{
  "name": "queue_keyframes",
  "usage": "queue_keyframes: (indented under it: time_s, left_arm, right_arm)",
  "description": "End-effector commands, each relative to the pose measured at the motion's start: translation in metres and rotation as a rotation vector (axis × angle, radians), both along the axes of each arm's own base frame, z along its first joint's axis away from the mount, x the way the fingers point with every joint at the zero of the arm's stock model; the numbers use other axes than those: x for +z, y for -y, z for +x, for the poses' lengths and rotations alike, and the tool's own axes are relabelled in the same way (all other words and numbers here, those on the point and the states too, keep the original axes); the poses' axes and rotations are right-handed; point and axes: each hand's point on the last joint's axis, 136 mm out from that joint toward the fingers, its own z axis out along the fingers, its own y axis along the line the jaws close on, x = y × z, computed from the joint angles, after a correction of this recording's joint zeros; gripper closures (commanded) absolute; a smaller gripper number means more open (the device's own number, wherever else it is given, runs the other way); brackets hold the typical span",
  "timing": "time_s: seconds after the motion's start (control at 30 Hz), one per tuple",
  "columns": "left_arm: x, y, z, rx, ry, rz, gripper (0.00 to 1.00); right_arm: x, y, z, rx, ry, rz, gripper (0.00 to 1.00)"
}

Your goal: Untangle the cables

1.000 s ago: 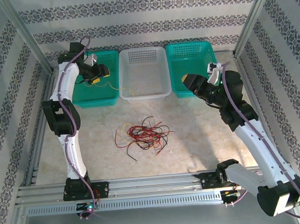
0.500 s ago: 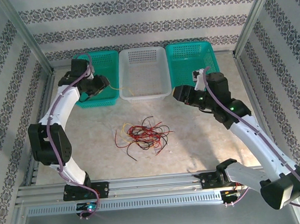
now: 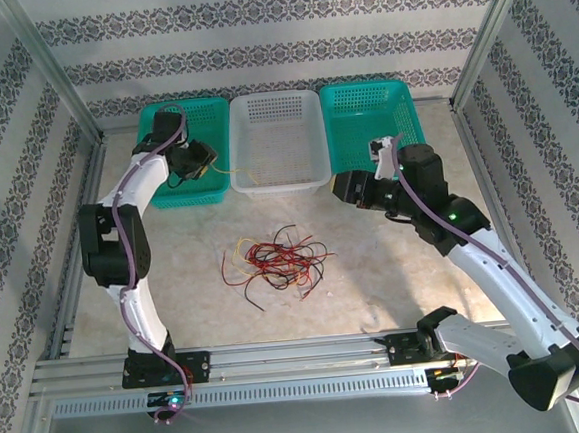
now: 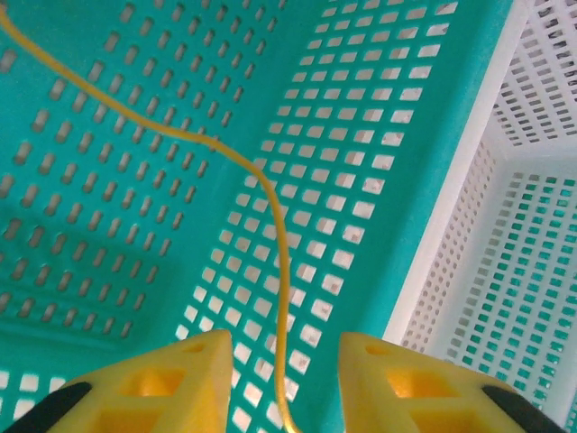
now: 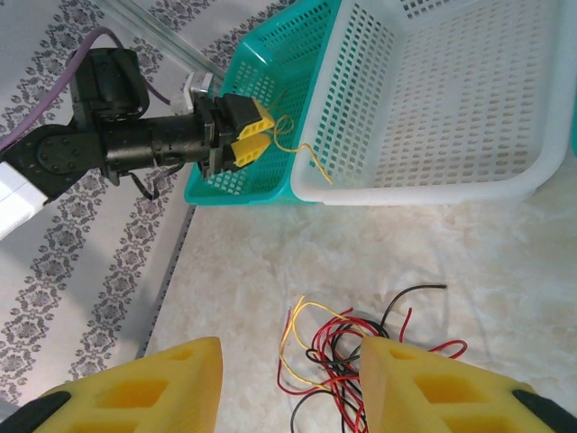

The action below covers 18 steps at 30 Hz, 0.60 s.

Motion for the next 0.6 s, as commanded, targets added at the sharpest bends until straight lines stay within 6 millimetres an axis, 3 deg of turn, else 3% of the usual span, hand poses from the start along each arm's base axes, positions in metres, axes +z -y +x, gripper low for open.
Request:
queue_keyframes:
  time_s: [0.0, 0.13, 0.27, 0.3, 0.57]
  left_arm:
    - [0.001, 0.008, 0.012, -0.018, 0.008, -0.015, 0.69]
    - [-0.002, 0.009, 0.011, -0.043, -0.001, -0.004, 0.73]
    - [0.012, 0.009, 0.004, -0.088, 0.002, 0.029, 0.98]
    - [0.017, 0.009, 0.001, -0.102, 0.006, 0.038, 1.0]
    - [0.069, 0.011, -0.026, -0.286, 0.1, 0.153, 1.0]
  right_arm:
    - [-0.004, 0.008, -0.001, -0.025, 0.008, -0.021, 0.55]
    - [0.001, 0.012, 0.002, -0.041, 0.015, -0.015, 0.55]
    - [0.003, 0.01, 0.005, -0.037, 0.007, -0.004, 0.57]
    - [0.002, 0.009, 0.006, -0.035, 0.003, -0.001, 0.57]
    - [-0.003, -0.001, 0.01, -0.021, -0.02, 0.02, 0.59]
